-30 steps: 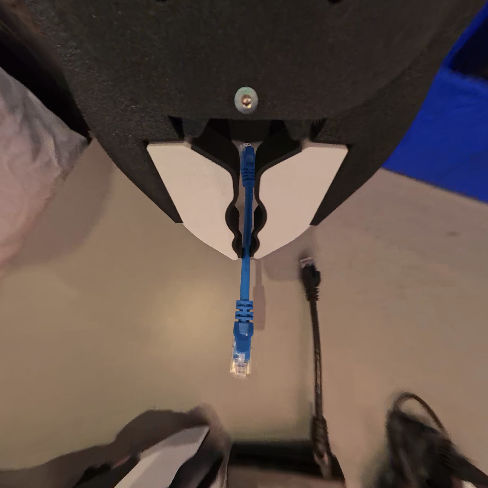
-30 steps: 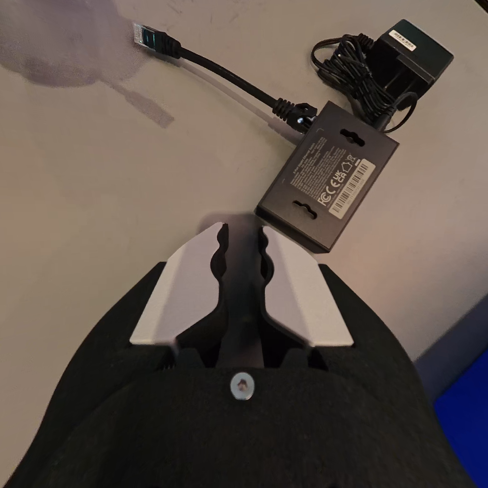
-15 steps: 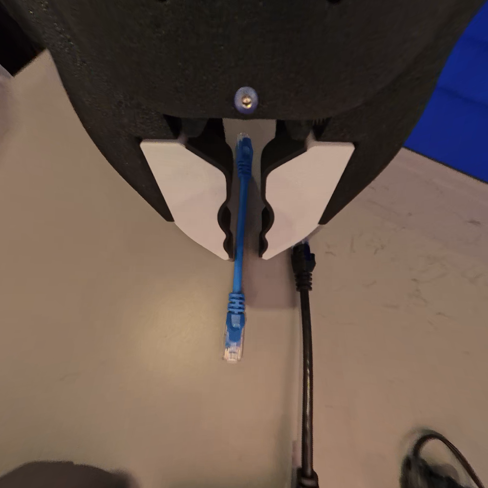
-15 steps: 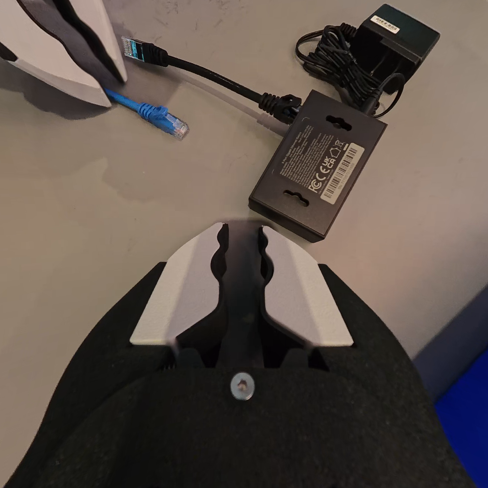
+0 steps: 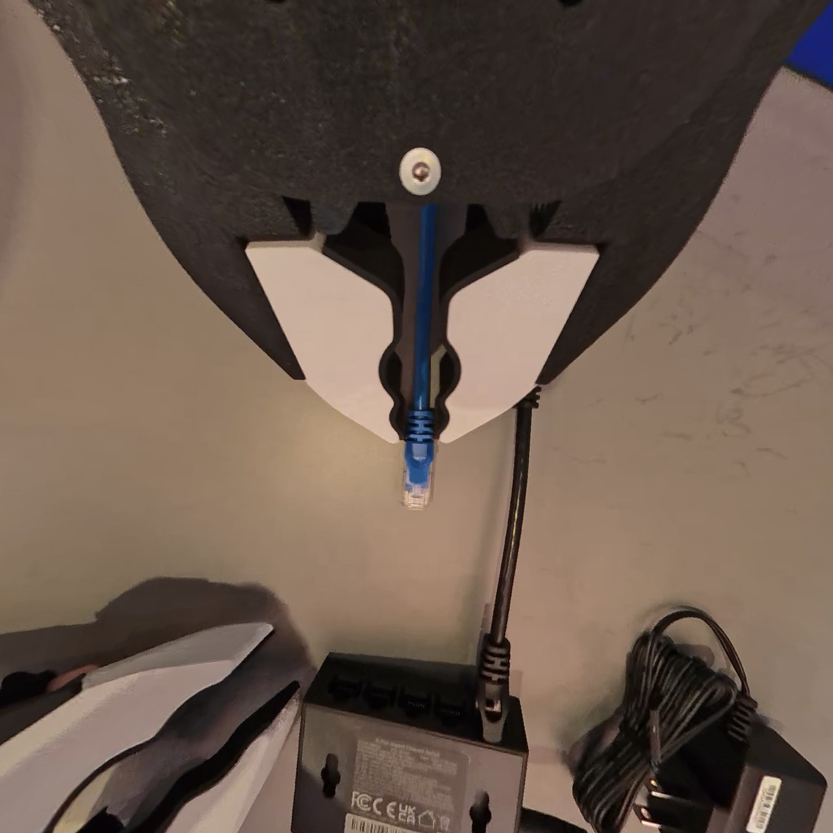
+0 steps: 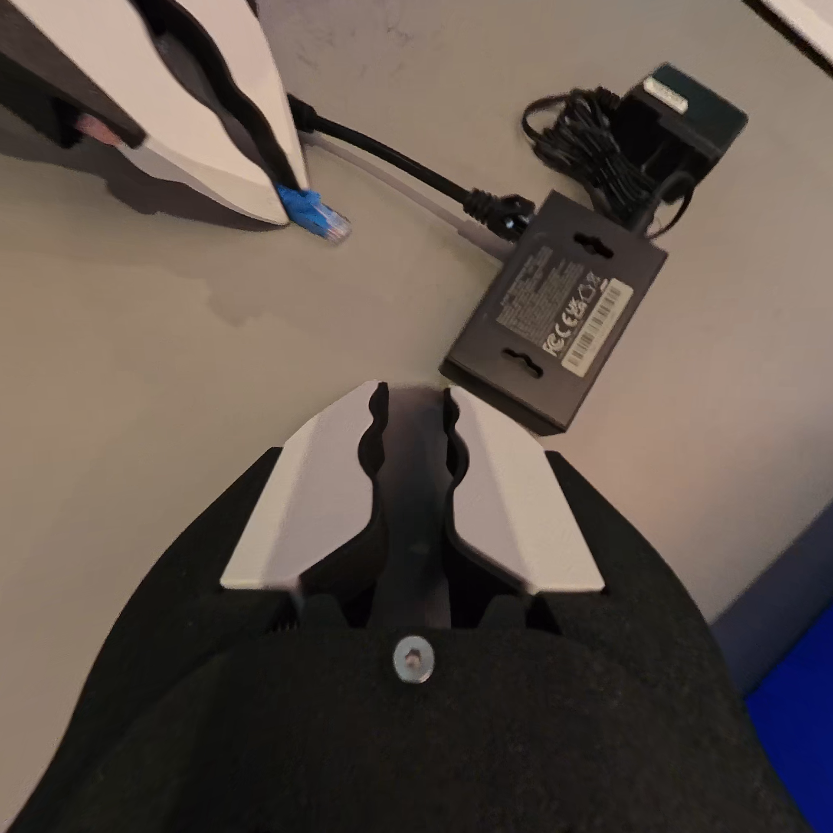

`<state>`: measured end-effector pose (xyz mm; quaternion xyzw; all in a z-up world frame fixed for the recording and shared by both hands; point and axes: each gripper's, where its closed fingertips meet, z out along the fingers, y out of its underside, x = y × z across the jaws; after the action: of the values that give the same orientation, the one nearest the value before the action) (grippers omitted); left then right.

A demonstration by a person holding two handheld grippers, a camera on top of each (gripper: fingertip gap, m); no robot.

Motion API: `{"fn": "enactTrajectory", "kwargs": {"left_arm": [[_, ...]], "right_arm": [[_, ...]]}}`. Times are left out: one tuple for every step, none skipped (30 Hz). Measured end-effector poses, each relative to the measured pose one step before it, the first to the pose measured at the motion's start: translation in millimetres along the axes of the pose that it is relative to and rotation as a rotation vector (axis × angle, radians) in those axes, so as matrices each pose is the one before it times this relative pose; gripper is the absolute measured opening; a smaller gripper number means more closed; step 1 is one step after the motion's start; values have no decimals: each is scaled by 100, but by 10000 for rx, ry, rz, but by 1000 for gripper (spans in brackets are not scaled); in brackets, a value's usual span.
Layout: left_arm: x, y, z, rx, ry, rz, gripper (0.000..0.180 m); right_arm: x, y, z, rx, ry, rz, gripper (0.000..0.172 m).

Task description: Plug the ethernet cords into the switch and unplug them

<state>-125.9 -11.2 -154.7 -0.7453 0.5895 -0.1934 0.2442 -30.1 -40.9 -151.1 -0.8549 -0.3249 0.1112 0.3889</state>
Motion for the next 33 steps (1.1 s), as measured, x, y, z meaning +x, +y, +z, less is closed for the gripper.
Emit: {"fn": "enactTrajectory", "kwargs": {"left_arm": [[54,32,-21,-12,95,33,11],[144,43,-50,-36,155,19,11],[211,-6,-100,12,181,29,11],[264,-162,-242,114,179,76,11],[445,-353,-431,195,263,151,11],[465,-488,-607,233,248,156,11],[398,-562,-733,234,174,140,10],[504,-632,-782,256,237,196,10],[470,-656,-748,269,181,217,10],[242,-542,-656,214,32,151,10],[267,-413,-493,146,82,108,10],[306,-316,-340,140,125,79,10],[204,-218,-204,135,86,18,10],[196,-92,-86,99,102,-10,10],[160,53,-10,41,83,-7,10],[15,130,29,11,-10,-9,10],[37,128,40,40,8,5,10],[69,72,15,75,31,8,10],[21,13,-19,114,23,-18,10],[133,-36,-35,122,110,-25,10],[141,-34,-39,82,127,-19,10],[-5,-56,-39,77,19,-6,10],[93,-66,-30,56,71,36,10],[183,-8,1,-12,124,68,10],[75,-15,25,-5,28,85,10],[59,24,38,-17,3,98,10],[37,30,18,7,9,89,10],[29,16,-18,12,40,23,10],[76,62,25,3,77,-14,11],[73,84,61,7,77,-3,11],[23,84,75,23,38,-20,11],[-17,39,70,50,10,-54,11],[-29,7,5,60,25,-95,11]], "right_arm": [[-448,-620,-86,270,-114,-278,23],[-561,-795,-92,344,-202,-228,24],[-671,-919,-74,391,-333,-166,27],[-864,-998,-14,407,-513,-98,31],[-921,-938,-3,326,-609,-101,34],[-688,-828,2,231,-492,-145,35],[-347,-845,-23,240,-285,-154,37],[-175,-917,-51,278,-204,-178,38],[-100,-910,-28,286,-207,-173,40],[-44,-848,39,271,-224,-140,41],[-150,-655,125,205,-332,-110,40],[-253,-517,214,159,-406,-61,39],[-224,-354,243,105,-364,-35,38],[-115,-292,234,93,-226,-52,38],[-61,-302,176,140,-144,-65,38],[-177,-167,144,75,-194,-46,36],[-189,-3,110,-18,-179,-65,31],[-10,143,106,-87,-28,-89,28],[93,341,141,-215,21,-46,29],[-15,314,156,-188,-45,-25,30],[-68,129,151,-56,-78,16,31],[-161,55,153,-17,-148,56,31],[-87,63,140,-20,-104,28,30],[-30,-2,113,38,-62,11,27],[-123,37,100,34,-155,67,20],[-141,101,35,-26,-177,46,15],[-46,1,11,64,-42,-85,14],[-31,-10,15,98,17,-118,14],[-97,55,44,24,-60,34,14],[-185,120,35,-66,-157,99,13],[-86,141,40,-74,-78,19,12],[32,112,1,-36,2,-50,12],[12,56,-13,0,-28,34,12]]}}
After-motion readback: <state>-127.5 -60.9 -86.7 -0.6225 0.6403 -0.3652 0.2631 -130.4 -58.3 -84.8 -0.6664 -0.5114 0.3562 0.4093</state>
